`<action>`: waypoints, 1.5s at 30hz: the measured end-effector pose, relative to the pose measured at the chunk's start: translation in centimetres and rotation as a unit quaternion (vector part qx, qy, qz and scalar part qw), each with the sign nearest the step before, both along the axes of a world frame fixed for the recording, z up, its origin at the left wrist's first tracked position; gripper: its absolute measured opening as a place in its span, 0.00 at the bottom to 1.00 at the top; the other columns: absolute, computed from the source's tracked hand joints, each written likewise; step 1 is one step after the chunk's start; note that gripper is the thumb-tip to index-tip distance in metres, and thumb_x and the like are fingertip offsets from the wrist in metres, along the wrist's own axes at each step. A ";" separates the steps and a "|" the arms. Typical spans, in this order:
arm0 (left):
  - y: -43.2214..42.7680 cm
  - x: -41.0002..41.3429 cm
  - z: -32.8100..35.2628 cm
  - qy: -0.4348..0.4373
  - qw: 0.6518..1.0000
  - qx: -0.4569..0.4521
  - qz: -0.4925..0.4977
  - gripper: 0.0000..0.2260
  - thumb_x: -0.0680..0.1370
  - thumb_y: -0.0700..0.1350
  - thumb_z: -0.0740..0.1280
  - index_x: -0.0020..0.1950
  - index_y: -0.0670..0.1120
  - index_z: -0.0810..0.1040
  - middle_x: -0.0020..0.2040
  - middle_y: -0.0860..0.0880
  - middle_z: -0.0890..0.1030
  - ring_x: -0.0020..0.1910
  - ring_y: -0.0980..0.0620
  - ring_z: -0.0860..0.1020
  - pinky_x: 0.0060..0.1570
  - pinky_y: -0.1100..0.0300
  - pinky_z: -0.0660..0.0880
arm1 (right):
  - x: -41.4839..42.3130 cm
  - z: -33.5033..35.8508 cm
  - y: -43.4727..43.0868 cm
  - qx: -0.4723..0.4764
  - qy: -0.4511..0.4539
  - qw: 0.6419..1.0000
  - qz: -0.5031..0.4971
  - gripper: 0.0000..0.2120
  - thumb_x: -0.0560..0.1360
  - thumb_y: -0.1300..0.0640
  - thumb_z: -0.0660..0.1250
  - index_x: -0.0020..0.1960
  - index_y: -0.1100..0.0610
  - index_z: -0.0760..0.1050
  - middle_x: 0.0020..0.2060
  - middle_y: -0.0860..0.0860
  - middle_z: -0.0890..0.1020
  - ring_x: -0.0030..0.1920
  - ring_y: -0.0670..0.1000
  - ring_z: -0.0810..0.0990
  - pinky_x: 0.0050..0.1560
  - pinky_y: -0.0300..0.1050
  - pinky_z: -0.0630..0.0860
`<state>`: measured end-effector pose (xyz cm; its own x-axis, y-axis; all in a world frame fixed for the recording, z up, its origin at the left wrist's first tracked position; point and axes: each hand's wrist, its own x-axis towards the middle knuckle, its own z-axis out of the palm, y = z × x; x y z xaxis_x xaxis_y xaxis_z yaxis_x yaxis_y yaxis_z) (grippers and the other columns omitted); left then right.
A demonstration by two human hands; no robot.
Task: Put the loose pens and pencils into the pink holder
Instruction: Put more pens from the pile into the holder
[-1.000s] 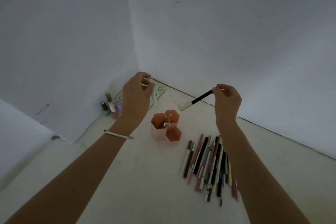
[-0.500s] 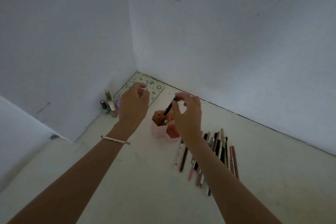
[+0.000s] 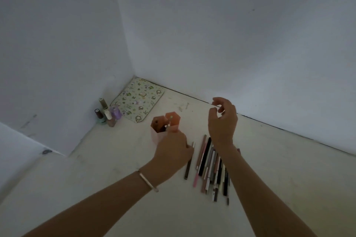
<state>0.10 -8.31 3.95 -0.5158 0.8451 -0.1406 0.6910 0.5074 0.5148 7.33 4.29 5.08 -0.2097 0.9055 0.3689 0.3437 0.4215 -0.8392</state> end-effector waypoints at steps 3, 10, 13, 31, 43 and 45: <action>-0.3 0.5 -4.1 0.062 0.990 -0.127 -0.033 0.11 0.80 0.48 0.60 0.57 0.45 0.76 0.55 0.48 0.80 0.52 0.50 0.79 0.48 0.60 0.75 | 1.5 -0.7 0.0 -0.021 -0.021 1.000 -0.004 0.14 0.71 0.69 0.63 0.53 0.57 0.78 0.45 0.48 0.80 0.41 0.47 0.72 0.44 0.28 0.66; 0.3 1.5 -7.7 0.139 0.969 -0.202 -0.033 0.12 0.83 0.42 0.57 0.65 0.44 0.73 0.59 0.47 0.79 0.59 0.47 0.79 0.55 0.56 0.75 | 4.2 -2.9 -1.1 -0.055 -0.080 0.995 0.019 0.12 0.72 0.68 0.64 0.52 0.56 0.79 0.44 0.48 0.81 0.42 0.46 0.73 0.42 0.27 0.66; 0.7 2.2 -7.8 0.125 0.972 -0.197 -0.033 0.12 0.82 0.43 0.57 0.62 0.44 0.75 0.59 0.46 0.79 0.58 0.46 0.79 0.53 0.56 0.75 | 4.7 -3.7 -1.4 -0.078 -0.099 0.991 0.034 0.12 0.73 0.67 0.64 0.52 0.55 0.78 0.45 0.47 0.80 0.44 0.46 0.75 0.43 0.28 0.68; 1.4 -0.3 2.2 -0.036 0.981 0.163 0.096 0.07 0.69 0.49 0.65 0.34 0.52 0.67 0.30 0.55 0.72 0.29 0.60 0.72 0.35 0.71 0.67 | 3.9 -6.9 -1.1 -0.065 -0.325 0.939 0.095 0.11 0.75 0.61 0.64 0.57 0.57 0.78 0.42 0.49 0.82 0.48 0.49 0.75 0.57 0.49 0.74; 0.3 -4.8 3.8 -0.207 0.913 0.285 0.207 0.10 0.79 0.48 0.63 0.38 0.49 0.75 0.32 0.49 0.82 0.32 0.49 0.83 0.32 0.55 0.82 | 0.8 -10.5 -2.4 -0.028 -0.510 0.847 0.144 0.10 0.77 0.61 0.59 0.57 0.58 0.72 0.47 0.55 0.81 0.57 0.57 0.75 0.61 0.51 0.70; 0.3 -5.8 3.9 -0.223 0.898 0.320 0.205 0.05 0.79 0.46 0.65 0.43 0.52 0.75 0.32 0.51 0.83 0.31 0.51 0.83 0.31 0.59 0.81 | 0.1 -8.5 -1.7 -0.071 -0.369 0.920 0.107 0.10 0.76 0.60 0.62 0.57 0.59 0.74 0.44 0.55 0.81 0.48 0.56 0.79 0.51 0.46 0.76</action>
